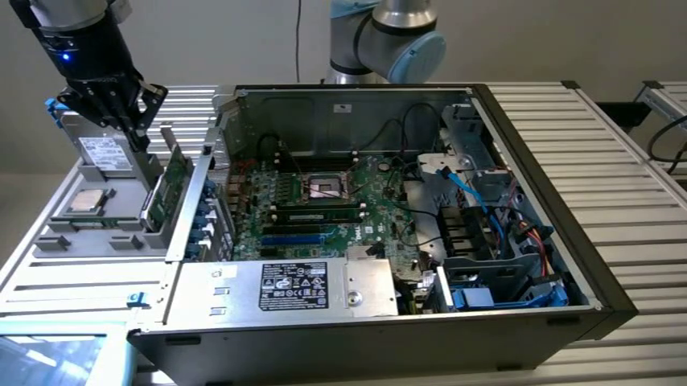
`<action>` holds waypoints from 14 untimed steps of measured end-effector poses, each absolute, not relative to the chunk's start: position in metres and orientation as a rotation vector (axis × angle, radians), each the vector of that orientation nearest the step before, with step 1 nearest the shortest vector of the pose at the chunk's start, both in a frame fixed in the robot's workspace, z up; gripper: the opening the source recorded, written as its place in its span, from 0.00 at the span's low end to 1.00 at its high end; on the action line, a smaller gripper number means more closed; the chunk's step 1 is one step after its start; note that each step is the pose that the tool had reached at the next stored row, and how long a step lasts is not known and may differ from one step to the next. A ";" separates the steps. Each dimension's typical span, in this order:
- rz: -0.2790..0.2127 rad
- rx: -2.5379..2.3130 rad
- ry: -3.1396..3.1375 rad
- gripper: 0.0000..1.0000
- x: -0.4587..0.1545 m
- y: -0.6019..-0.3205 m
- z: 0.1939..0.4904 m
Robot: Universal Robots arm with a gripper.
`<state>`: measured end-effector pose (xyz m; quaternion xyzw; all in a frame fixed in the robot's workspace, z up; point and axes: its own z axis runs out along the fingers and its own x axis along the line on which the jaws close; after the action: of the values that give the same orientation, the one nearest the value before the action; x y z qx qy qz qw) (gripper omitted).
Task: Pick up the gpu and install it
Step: 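Pick up the gpu and move the gpu toward the slot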
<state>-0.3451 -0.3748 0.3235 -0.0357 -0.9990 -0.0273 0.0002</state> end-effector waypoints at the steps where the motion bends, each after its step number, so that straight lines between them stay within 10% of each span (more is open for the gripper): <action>1: -0.086 -0.112 -3.138 0.12 -0.345 -0.375 0.323; 9: -0.086 -0.112 -3.138 0.12 -0.345 -0.375 0.323; 14: -0.086 -0.112 -3.138 0.32 -0.345 -0.375 0.323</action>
<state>-0.3451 -0.3749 0.3235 -0.0356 -0.9990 -0.0273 0.0001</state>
